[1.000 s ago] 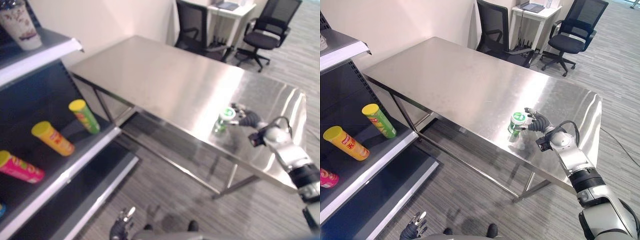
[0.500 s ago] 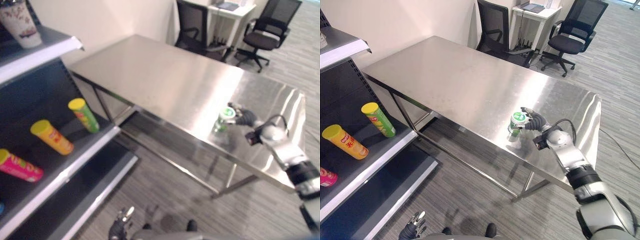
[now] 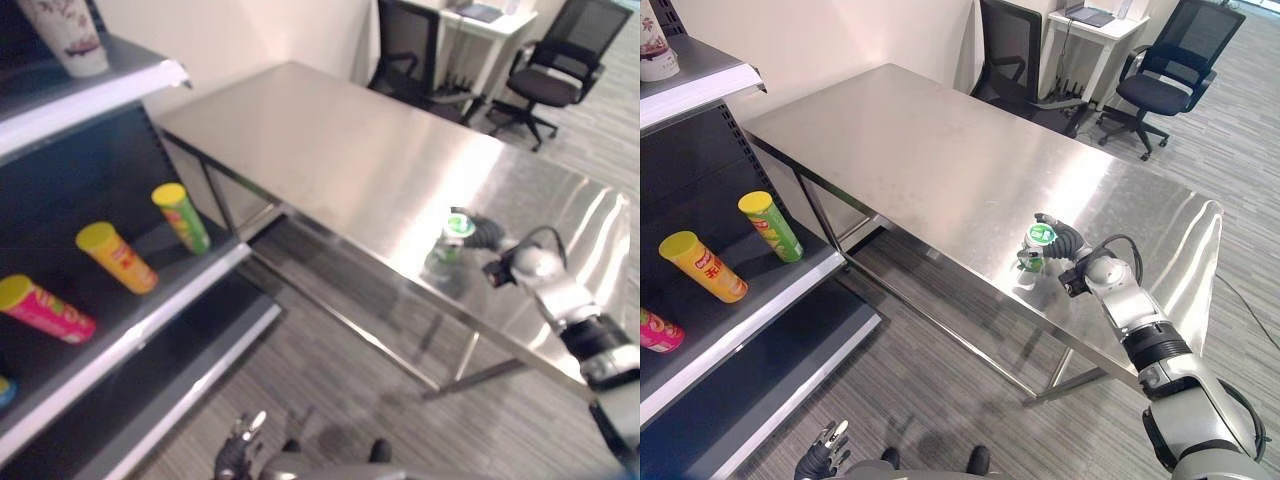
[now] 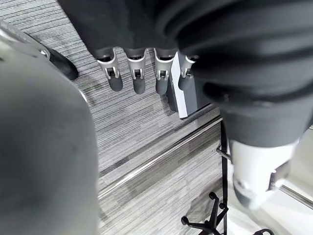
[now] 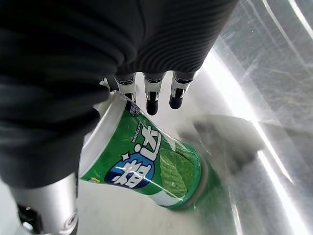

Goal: Put the goods on the table back onto the shelves and tidy them up.

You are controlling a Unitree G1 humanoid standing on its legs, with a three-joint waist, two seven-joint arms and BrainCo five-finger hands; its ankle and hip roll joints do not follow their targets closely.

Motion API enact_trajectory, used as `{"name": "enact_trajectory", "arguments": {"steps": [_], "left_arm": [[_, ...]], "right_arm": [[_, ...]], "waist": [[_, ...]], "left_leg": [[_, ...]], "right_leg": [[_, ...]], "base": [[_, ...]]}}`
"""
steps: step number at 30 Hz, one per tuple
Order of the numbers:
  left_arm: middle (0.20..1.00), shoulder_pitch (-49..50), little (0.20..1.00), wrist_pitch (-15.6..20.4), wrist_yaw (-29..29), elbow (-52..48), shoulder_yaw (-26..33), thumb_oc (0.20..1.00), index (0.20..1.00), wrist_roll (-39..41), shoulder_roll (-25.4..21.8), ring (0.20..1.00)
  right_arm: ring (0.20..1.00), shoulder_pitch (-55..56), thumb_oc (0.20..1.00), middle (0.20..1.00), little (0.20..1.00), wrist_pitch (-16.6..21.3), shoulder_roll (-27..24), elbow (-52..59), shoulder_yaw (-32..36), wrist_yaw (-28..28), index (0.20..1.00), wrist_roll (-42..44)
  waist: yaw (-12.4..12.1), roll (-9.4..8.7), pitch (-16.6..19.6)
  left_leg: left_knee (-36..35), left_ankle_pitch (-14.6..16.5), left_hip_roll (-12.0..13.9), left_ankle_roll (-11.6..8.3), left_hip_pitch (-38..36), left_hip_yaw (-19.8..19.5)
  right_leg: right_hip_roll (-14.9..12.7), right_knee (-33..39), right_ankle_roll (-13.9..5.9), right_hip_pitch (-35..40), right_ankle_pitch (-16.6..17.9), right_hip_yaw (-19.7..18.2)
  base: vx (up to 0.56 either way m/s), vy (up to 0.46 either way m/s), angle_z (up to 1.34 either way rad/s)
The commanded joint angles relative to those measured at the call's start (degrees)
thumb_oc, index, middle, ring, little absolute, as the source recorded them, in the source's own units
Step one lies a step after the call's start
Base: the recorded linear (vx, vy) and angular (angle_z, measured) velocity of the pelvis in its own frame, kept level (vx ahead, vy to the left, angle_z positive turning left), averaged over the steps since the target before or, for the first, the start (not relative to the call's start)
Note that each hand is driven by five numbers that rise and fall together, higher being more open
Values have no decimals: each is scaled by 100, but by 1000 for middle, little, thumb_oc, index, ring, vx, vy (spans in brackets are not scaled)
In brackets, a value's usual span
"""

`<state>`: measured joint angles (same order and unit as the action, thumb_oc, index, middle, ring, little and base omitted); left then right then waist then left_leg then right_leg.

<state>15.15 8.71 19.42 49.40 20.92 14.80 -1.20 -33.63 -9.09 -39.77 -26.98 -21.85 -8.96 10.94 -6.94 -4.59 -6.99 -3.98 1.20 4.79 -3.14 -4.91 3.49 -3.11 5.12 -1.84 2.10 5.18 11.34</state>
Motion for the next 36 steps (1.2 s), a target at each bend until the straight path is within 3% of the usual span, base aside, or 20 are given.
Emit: {"name": "enact_trajectory", "arguments": {"steps": [1, 2, 3, 12, 19, 25, 27, 29, 31, 33, 34, 35, 36], "left_arm": [[1000, 55, 1000, 135, 91, -153, -318, 1000, 1000, 9, 114, 1000], [1000, 55, 1000, 135, 91, -153, -318, 1000, 1000, 9, 114, 1000], [1000, 51, 1000, 153, 82, -101, -302, 1000, 1000, -12, 84, 1000], [1000, -1, 1000, 136, 94, -66, -321, 1000, 1000, -40, 112, 1000], [1000, -71, 1000, 74, 99, -161, -380, 1000, 1000, -101, 98, 1000], [1000, -69, 1000, 73, 38, -201, -399, 1000, 1000, -93, 91, 1000], [1000, -60, 1000, 72, 34, -218, -383, 1000, 1000, -99, 39, 1000], [1000, -63, 1000, 71, 34, -218, -376, 1000, 1000, -100, 48, 1000], [1000, -11, 1000, 75, 9, -274, -299, 1000, 1000, -47, 36, 1000], [1000, -13, 1000, 75, 9, -273, -297, 1000, 1000, -47, 38, 1000], [1000, 51, 1000, 85, -4, -306, -293, 1000, 1000, -48, -14, 1000], [1000, 240, 1000, 114, -30, -402, -218, 1000, 1000, 53, 2, 1000], [1000, 266, 1000, 117, -34, -393, -180, 1000, 1000, 62, 15, 1000]], "right_arm": [[724, -908, 724, 724, 724, 260, -154, -306, -211, 119, 724, -171], [724, -908, 724, 724, 724, 260, -154, -306, -211, 119, 724, -171], [200, -946, 200, 200, 200, 241, -165, -344, -254, 107, 200, -194], [200, -969, 200, 200, 200, 270, -399, -35, -331, 131, 200, -151], [200, -867, 200, 200, 200, 421, -751, 2485, 186, 720, 200, 358], [200, -1350, 200, 200, 200, 471, -647, 3763, -47, 1088, 200, 506], [200, -2111, 200, 200, 200, 543, -436, 4349, -750, 1211, 200, 740], [200, -2126, 200, 200, 200, 542, -434, 4346, -764, 1215, 200, 742], [200, -2832, 200, 200, 200, 659, -348, 4412, -1482, 1191, 200, 877], [200, -2836, 200, 200, 200, 659, -347, 4411, -1485, 1191, 200, 877], [200, -3346, 200, 200, 200, 745, -174, 4312, -1905, 1202, 200, 829], [200, -4281, 200, 200, 200, 918, 669, 3631, -2634, 1144, 200, 877], [200, -4318, 200, 200, 200, 925, 895, 3422, -2676, 1104, 200, 955]], "waist": [[-111, 157, 78], [-110, 157, 77], [-122, 148, 76], [-57, 156, 91], [219, 252, 176], [292, 294, 191], [267, 299, 203], [276, 306, 197], [184, 288, 211], [188, 290, 206], [85, 272, 217], [-300, 194, 223], [-377, 183, 243]], "left_leg": [[-102, -297, 345, -39, 223, 312], [-102, -297, 345, -39, 223, 312], [-102, -294, 347, -40, 222, 315], [-102, -282, 367, -48, 175, 353], [-102, -286, 378, -60, 121, 396], [-102, -318, 368, -61, 73, 408], [-102, -352, 373, -67, 22, 412], [-102, -352, 374, -67, 19, 411], [-102, -393, 383, -80, -13, 378], [-102, -393, 383, -80, -15, 375], [-102, -463, 400, -80, -19, 340], [-102, -488, 447, -14, 185, 160], [-102, -514, 466, -23, 215, 195]], "right_leg": [[-292, -12, -147, 301, 6, -168], [-292, -12, -147, 301, 6, -168], [-294, -12, -149, 306, 9, -162], [-305, -12, -156, 348, 18, -151], [-317, -12, -186, 345, 19, -161], [-313, -12, -194, 405, 29, -172], [-309, -12, -206, 477, 38, -175], [-309, -12, -207, 481, 37, -174], [-291, -12, -215, 547, 31, -157], [-291, -12, -215, 551, 31, -155], [-257, -12, -232, 572, 9, -155], [-163, -12, -250, 566, -70, -134], [-159, -12, -252, 552, -79, -102]], "base": [[0, 0, 0], [0, 0, 0], [0, 0, 0], [0, 0, 0], [1, -2, -1], [0, 0, 0], [0, 0, 0], [-2, -13, 2], [-13, -48, 4], [-10, -34, 5], [-92, -196, 9], [-100, -205, -2], [-83, -163, 8]]}}
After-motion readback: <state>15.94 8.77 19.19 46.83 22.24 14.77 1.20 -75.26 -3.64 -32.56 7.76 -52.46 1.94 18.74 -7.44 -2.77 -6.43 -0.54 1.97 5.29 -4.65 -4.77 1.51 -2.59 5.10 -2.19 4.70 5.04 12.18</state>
